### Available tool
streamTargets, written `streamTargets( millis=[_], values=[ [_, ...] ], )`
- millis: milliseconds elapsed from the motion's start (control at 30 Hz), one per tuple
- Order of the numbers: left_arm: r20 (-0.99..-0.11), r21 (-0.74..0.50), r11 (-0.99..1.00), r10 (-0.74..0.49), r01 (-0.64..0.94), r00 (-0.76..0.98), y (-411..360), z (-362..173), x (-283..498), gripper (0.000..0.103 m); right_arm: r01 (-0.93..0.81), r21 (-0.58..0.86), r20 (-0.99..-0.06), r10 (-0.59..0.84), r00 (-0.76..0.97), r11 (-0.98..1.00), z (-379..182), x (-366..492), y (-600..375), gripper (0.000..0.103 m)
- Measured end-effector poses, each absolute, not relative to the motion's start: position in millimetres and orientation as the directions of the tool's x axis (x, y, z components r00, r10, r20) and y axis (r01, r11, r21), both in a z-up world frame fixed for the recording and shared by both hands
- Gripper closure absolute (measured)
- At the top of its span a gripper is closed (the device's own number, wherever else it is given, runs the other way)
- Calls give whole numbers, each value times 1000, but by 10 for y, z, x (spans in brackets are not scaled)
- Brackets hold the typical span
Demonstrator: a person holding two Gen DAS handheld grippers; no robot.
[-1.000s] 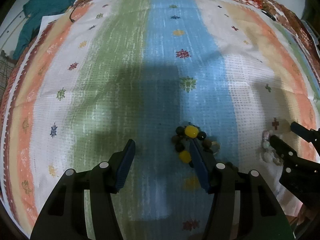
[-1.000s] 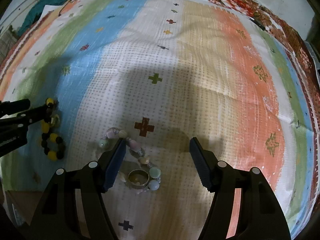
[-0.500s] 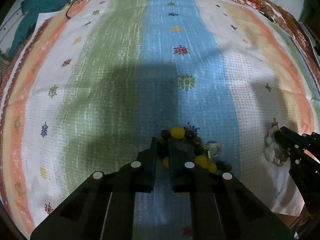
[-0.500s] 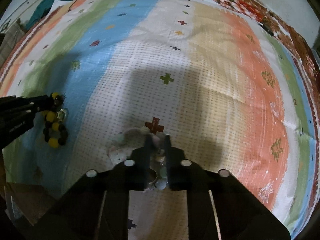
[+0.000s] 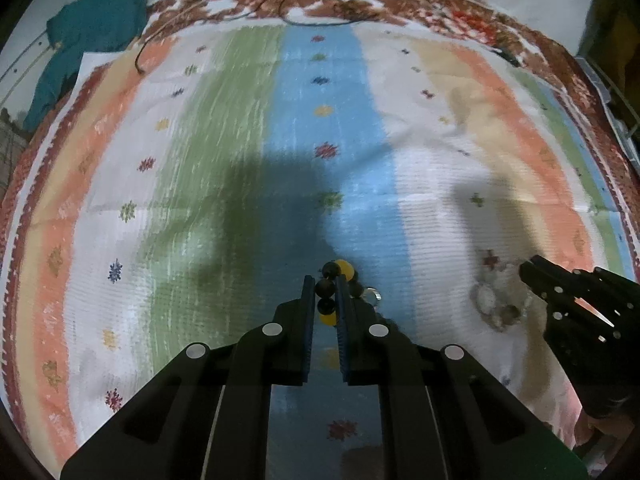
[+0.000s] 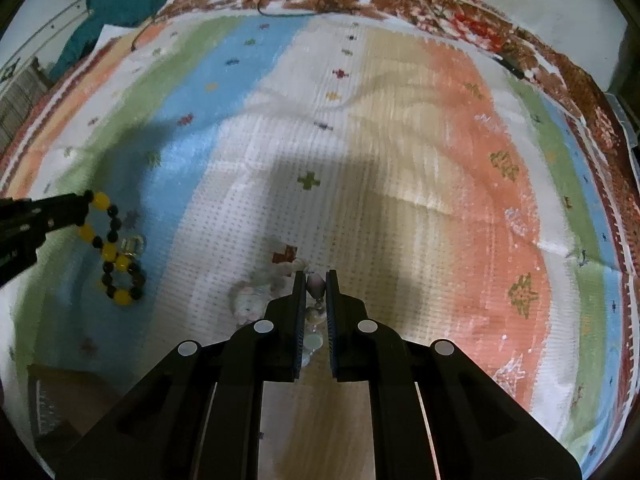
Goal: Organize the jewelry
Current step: 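Lift both held bracelets and carry them back over the tin box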
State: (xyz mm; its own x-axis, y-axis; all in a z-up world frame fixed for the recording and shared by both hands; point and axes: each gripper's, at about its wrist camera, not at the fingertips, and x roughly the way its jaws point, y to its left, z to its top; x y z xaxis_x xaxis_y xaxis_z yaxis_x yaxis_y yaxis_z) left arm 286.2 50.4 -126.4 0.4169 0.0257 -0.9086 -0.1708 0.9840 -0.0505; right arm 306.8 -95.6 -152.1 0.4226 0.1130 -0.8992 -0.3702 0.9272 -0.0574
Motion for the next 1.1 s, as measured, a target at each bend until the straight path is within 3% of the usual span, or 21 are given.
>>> streamTargets(
  millis=[1100],
  values=[
    [-857,-86,987,-3,-138,515,391,-697,2515,94,-361,-28,-847,170,504,932,-983,2731,-969,92]
  ],
)
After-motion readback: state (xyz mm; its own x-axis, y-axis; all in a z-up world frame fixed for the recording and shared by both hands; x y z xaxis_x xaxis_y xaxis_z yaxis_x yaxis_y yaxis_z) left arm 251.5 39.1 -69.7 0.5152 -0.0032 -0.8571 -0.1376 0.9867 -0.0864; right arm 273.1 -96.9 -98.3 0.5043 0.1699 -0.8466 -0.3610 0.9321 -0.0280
